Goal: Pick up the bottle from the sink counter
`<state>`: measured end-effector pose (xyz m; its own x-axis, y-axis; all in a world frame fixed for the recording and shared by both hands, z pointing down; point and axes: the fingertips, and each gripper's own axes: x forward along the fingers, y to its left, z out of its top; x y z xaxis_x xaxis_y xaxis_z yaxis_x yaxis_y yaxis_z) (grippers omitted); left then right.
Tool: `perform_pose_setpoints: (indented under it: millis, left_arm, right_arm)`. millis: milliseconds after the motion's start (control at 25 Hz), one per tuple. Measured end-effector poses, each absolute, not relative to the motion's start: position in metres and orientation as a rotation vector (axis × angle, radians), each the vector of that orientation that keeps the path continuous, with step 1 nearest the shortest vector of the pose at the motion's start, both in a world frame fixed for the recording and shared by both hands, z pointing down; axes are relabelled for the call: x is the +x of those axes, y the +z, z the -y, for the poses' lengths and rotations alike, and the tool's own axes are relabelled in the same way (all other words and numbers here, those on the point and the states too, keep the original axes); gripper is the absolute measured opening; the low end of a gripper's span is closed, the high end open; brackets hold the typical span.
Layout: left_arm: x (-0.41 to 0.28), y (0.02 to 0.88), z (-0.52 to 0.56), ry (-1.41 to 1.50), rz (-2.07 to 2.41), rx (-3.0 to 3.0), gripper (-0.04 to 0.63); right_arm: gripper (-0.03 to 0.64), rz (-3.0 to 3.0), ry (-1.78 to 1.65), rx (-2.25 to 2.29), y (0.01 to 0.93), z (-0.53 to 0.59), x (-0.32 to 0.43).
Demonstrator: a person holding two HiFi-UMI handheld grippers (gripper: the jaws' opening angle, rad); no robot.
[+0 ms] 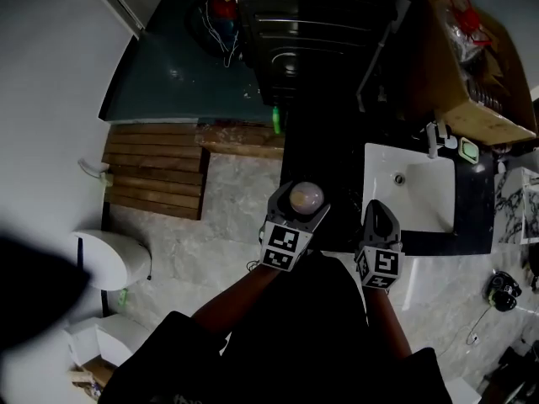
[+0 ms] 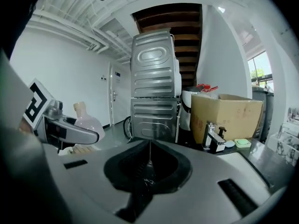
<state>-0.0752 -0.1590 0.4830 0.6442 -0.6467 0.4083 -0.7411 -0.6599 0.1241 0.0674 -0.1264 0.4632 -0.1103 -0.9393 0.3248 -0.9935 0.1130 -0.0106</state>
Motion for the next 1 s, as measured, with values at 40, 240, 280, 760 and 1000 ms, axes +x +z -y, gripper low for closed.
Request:
perform_pose_setpoints:
  millis: [40, 240, 280, 760, 1000]
  left_arm:
    - [-0.076, 0.482, 0.156, 0.481, 1.104, 2.596, 0.394]
    - [-0.074, 0.483, 0.144, 0.5, 1.092, 2.625, 0.394]
    - [-0.073, 0.483, 0.141, 0.503, 1.099, 2.627, 0.394]
    - [-0.002, 0.486, 0.125, 0.507, 1.238, 2.572, 0.394]
    - [0.052, 0.486, 0.12, 0.5, 1.292, 2.552, 0.394]
  right_arm:
    - [0.039, 2.142, 0.329, 1.934, 0.462, 0.122, 0.068]
    - [0.04, 2.114, 0.324, 1.984, 0.46, 0.103, 0.084]
    - [0.04, 2.113, 0.329, 1.991, 0.461, 0.099, 0.089]
    - [0.04, 2.233, 0.354, 1.861, 0.475, 0.082, 0.168]
    - [0.04, 2.295, 0.354, 1.785, 0.476, 0.084, 0.218]
